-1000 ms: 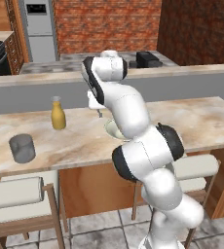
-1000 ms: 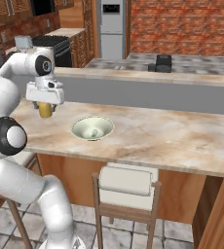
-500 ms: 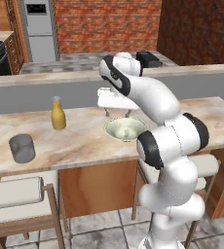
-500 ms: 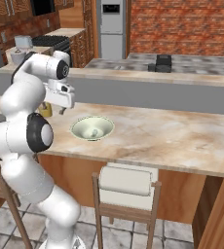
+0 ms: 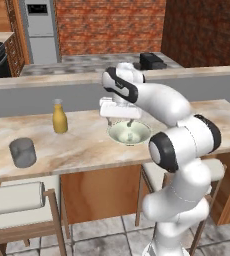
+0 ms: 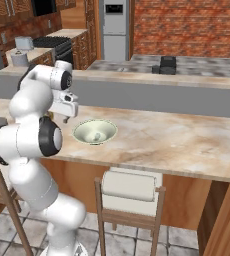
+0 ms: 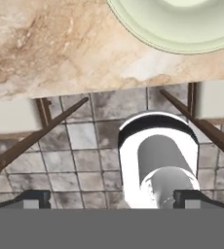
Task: There are two ice cubes in the ice bowl. Place both ice cubes in the glass cup.
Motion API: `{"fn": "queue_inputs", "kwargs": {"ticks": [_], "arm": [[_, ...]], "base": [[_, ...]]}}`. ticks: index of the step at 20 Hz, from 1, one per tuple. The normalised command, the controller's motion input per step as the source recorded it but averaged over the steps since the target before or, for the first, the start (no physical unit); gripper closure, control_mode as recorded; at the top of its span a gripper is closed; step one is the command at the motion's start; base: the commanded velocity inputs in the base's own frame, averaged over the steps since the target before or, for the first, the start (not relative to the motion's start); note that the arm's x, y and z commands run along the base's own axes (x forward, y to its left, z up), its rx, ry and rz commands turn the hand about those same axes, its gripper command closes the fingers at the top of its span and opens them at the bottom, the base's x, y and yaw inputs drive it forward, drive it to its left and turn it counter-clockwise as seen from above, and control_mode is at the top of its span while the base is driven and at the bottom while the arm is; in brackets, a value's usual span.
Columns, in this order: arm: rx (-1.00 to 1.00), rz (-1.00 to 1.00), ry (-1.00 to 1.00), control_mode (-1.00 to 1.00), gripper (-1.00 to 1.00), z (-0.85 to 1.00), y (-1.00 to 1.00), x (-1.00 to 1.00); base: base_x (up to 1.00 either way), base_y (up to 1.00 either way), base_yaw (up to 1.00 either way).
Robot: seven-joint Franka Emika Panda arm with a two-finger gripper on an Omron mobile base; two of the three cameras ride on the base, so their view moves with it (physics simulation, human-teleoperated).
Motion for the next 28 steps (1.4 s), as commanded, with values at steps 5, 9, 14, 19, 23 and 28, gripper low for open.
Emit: {"fn": "queue_inputs", "kwargs": {"ticks": [5, 9, 14, 19, 23, 28], "arm": [[-0.01, 0.0, -0.15, -1.0, -1.0, -0.3, -0.18, 0.19], [0.0, -0.03, -0.11, -1.0, -1.0, -0.2, -0.3, 0.36], [0.0, -0.06, -0.14, -1.0, -1.0, -0.16, -0.39, 0.37], [0.0, -0.08, -0.16, -1.0, -1.0, -0.17, -0.32, 0.34], [0.0, -0.07, -0.07, -1.0, -1.0, -0.22, -0.13, 0.35], [-0.03, -0.09, -0.09, -1.0, -1.0, -0.25, -0.16, 0.26]], "base": [[0.0, 0.0, 0.0], [0.0, 0.0, 0.0], [0.0, 0.0, 0.0], [0.0, 0.0, 0.0], [0.0, 0.0, 0.0], [0.0, 0.0, 0.0]]}}
